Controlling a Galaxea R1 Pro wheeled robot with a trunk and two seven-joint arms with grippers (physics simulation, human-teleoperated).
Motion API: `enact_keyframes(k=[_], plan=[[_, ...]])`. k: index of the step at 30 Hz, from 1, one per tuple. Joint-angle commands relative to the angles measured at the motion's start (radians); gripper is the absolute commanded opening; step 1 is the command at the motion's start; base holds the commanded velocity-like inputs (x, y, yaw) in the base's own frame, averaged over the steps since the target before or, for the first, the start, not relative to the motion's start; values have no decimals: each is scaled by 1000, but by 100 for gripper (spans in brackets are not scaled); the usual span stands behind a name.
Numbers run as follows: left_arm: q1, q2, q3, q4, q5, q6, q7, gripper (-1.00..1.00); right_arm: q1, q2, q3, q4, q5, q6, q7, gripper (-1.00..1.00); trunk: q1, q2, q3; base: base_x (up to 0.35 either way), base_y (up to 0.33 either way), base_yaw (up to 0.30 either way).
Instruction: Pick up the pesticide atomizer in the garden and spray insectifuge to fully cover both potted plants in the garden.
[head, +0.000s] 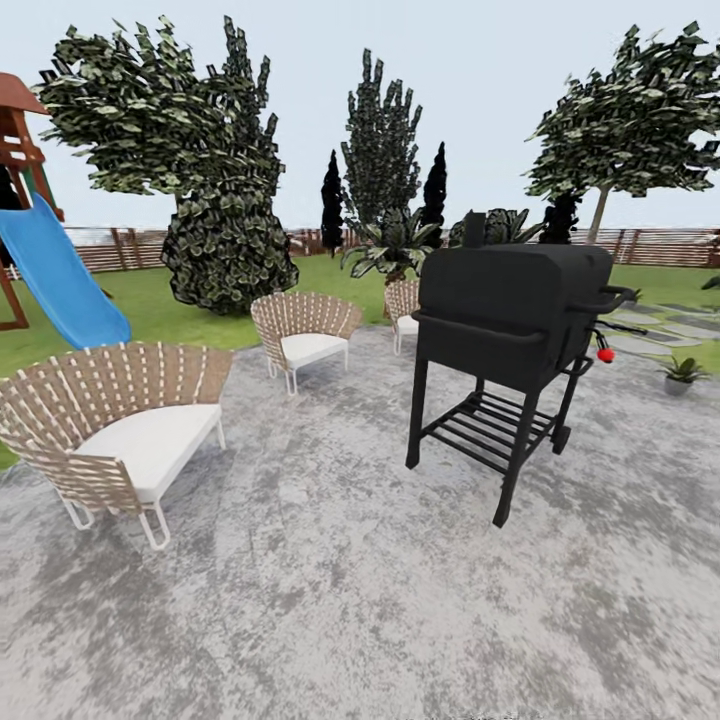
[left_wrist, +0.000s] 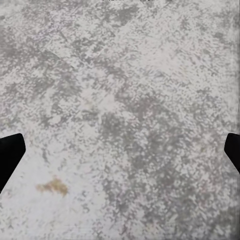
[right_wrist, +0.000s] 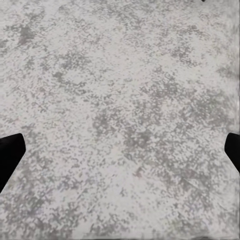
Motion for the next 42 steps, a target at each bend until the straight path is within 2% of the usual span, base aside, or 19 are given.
enact_keyframes(k=[1,5,21,23,28,30,42], plan=[[0,1,1,0,0,-3,2,100,-1,0,-1,1,0,-3,0,100,0,-1,-1,0,0,-300],[0,2,2,0,1,-2,6,100,-1,0,-1,1,0,-3,0,100,0,-1,-1,0,0,-300],[-2,3,4,0,2,-2,10,100,-1,0,-1,1,0,-3,1,100,61,-113,-51,0,0,-300],[-2,4,13,0,2,-2,10,100,-1,0,-1,1,0,-3,1,100,69,-127,-57,0,0,-300],[-1,3,71,0,0,-2,8,100,-1,0,-1,1,-1,-3,0,100,88,-162,-73,0,0,-300],[-1,3,80,0,-3,-2,8,100,-1,0,-1,1,-1,-3,0,100,96,-176,-79,0,0,-300],[0,-2,77,1,-9,-2,4,100,-1,1,-1,1,-1,-3,0,100,142,-260,-117,0,0,-300]])
